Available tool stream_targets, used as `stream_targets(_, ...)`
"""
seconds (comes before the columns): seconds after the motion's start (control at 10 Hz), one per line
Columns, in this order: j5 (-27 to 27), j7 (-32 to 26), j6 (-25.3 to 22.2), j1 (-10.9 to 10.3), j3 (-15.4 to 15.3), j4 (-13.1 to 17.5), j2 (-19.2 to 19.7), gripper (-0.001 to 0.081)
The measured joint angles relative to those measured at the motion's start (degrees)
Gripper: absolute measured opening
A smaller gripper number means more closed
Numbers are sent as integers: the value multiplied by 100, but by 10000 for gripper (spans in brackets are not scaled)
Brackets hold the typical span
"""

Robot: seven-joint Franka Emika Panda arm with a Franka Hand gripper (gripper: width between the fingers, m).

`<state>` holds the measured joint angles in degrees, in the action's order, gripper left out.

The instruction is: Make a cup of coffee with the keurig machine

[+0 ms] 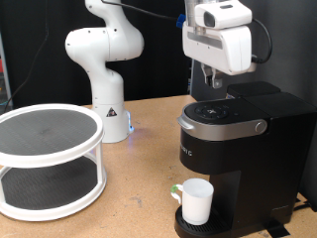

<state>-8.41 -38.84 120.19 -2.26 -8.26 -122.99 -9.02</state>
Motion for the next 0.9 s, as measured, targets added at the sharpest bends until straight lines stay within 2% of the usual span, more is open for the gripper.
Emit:
stream_targets(0.1, 15, 0, 100, 1, 0, -71, 1, 40)
stream_targets(0.3, 15, 22, 382, 7, 1, -232, 3, 8)
stream_targets(0.6, 34, 56, 627, 18, 3, -398, 12, 3)
stream_targets(0.9, 192, 183, 650, 20, -6, -453, 82, 2)
